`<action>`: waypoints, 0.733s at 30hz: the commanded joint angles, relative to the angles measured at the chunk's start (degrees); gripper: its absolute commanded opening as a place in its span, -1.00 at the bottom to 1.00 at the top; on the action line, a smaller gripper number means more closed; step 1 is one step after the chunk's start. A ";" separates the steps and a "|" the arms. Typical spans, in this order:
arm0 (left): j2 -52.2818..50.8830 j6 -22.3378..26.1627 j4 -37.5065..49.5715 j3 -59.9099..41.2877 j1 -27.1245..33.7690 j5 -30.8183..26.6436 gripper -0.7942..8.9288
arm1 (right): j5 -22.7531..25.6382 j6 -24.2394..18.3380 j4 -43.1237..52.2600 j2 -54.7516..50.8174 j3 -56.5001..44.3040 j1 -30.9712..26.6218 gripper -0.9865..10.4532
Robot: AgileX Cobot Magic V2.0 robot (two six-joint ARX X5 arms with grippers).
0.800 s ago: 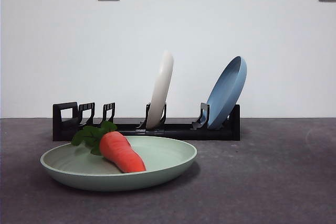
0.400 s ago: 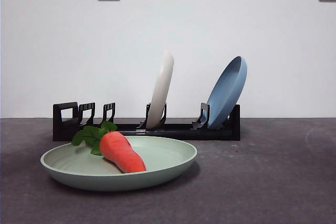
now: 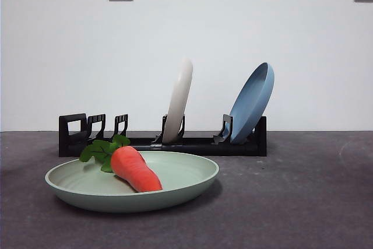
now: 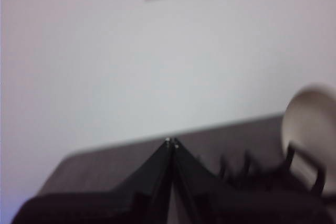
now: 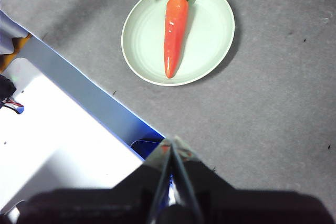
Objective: Take the green plate from the plate rack,put the plate on the table,take the carrot from the table,put the carrot in the plate
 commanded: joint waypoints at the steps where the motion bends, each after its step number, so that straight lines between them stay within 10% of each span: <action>1: -4.11 -2.78 0.72 -6.01 2.12 0.00 -0.84 | 0.17 -0.07 0.33 -0.11 -0.17 0.13 -0.83; 22: -18.60 -9.55 -16.46 -18.95 6.56 0.02 -0.84 | 0.17 -0.07 0.33 -0.11 -0.17 0.13 -0.83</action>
